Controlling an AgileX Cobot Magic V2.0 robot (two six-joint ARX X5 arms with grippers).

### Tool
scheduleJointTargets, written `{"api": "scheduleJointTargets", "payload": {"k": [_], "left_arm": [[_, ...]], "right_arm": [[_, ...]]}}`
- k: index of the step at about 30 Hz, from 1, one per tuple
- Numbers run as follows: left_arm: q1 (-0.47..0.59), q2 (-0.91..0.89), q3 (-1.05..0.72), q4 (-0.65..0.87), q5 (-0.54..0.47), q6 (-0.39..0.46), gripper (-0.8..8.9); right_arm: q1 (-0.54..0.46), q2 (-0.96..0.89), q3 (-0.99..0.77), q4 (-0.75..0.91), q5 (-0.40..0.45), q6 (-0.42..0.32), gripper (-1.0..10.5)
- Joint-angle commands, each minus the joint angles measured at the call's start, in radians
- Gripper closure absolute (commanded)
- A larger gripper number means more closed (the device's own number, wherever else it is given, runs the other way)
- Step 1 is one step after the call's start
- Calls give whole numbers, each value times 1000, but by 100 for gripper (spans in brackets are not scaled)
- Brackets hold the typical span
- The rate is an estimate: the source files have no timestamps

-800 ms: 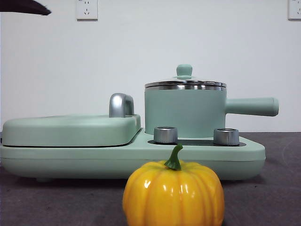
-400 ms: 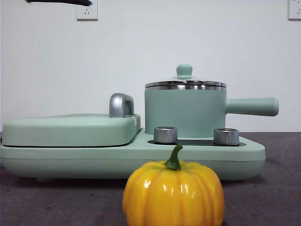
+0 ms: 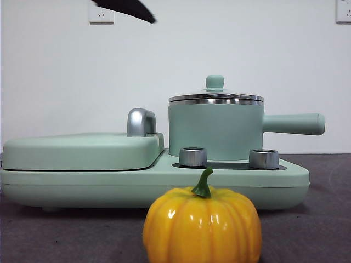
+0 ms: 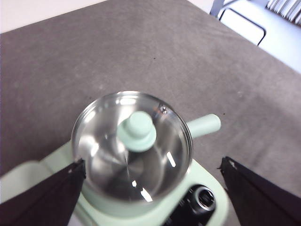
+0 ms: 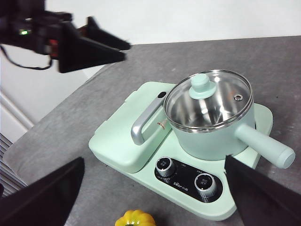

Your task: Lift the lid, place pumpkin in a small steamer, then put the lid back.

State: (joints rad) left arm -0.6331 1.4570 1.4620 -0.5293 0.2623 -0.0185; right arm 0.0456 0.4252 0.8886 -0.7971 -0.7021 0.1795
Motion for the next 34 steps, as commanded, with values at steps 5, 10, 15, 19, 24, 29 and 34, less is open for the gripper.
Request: {"api": "scheduleJointTargets", "payload": {"k": [5,10,15,19,24,29,34], "left_arm": [[-52,156,77,103,-16,52,343],[-61,236,78,187,-36,52,343],[-61,300,78,256,-38,56,345],[-61,339,78,290,-63,63,345],[-61,378,78,298,-69,63,348],[-62,409,78,298,-72,63,353],[-63,416,78,299,-98,64,445]], "right_arm": [[4,4,13,3,3,-11,472],[4,4,13,2,3,-11,472],[4,4,13,2,3,-11,472],[4,4,13,2,3,-11,472],[4,4,13,2,3,-11,472],[4,4,13,2,3,-11,472],[4,4,13,2,3,-8,472]]}}
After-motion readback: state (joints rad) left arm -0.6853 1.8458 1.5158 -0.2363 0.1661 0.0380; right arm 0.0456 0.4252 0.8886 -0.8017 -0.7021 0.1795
